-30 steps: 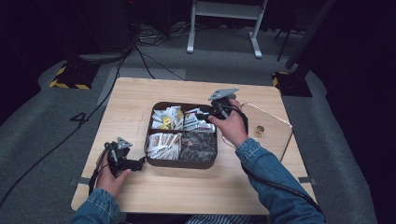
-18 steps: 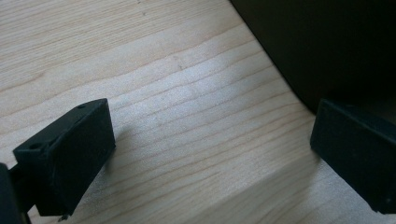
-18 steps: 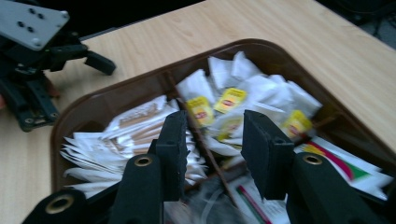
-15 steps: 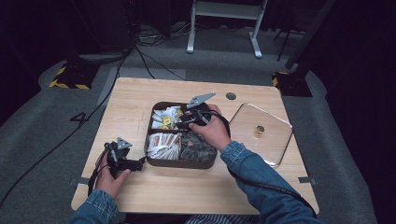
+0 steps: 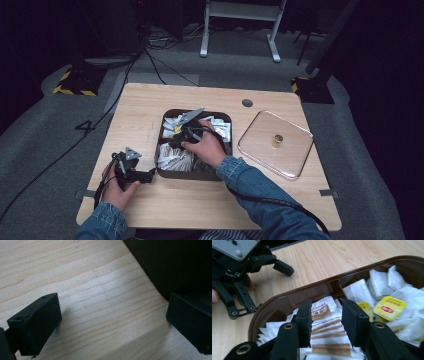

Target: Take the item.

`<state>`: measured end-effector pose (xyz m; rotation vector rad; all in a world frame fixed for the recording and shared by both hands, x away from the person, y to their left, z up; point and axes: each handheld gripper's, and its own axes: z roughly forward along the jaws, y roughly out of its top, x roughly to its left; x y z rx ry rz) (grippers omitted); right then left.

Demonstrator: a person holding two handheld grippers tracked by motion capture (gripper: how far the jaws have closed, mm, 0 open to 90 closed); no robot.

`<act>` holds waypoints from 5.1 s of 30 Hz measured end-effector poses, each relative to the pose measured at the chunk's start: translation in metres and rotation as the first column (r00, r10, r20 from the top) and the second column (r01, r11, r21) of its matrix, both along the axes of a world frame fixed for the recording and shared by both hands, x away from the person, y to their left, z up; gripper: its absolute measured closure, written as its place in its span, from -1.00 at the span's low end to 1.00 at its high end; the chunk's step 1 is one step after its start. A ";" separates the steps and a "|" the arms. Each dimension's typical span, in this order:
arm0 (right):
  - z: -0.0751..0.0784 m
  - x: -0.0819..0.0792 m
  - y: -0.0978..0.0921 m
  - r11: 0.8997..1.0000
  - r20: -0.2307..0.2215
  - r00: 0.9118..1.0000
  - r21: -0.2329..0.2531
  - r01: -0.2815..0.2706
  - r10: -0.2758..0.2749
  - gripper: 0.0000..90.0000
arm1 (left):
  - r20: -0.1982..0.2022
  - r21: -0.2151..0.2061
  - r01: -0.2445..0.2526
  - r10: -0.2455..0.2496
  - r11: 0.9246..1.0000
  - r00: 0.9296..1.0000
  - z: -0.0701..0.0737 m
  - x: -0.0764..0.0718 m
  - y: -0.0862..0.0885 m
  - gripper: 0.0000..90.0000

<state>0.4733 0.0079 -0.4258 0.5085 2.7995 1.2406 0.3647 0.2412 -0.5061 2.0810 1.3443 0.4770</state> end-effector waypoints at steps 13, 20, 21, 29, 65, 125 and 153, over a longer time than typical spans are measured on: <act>-0.025 0.006 0.023 0.997 -0.021 0.999 -0.075 0.027 -0.029 0.24 | 0.001 0.002 0.004 -0.004 1.000 1.000 0.000 0.000 0.000 -1.00; -0.027 0.003 0.026 0.997 -0.009 1.000 -0.076 0.017 -0.018 0.40 | 0.001 0.002 0.004 -0.004 1.000 1.000 0.000 0.000 0.000 -1.00; -0.027 0.003 0.027 0.997 -0.006 1.000 -0.080 0.014 -0.015 0.44 | 0.001 0.002 0.004 -0.004 1.000 1.000 0.000 0.001 0.000 -1.00; -0.023 -0.005 0.030 0.995 0.024 0.999 -0.100 -0.020 0.022 0.96 | 0.001 0.002 0.004 -0.004 1.000 1.000 0.000 0.000 0.000 -1.00; 0.047 -0.027 -0.046 0.997 0.046 0.998 0.068 0.047 -0.050 0.99 | 0.001 0.002 0.006 -0.006 1.000 1.000 0.000 0.000 0.001 -1.00; 0.012 -0.110 -0.252 0.947 0.029 0.947 0.045 0.319 -0.321 0.99 | 0.000 0.001 0.009 -0.009 1.000 1.000 0.000 0.001 0.000 -1.00; -0.046 -0.114 -0.256 0.935 -0.041 0.934 -0.030 0.353 -0.354 0.98 | -0.003 0.002 0.010 -0.010 1.000 1.000 0.000 0.001 0.000 -1.00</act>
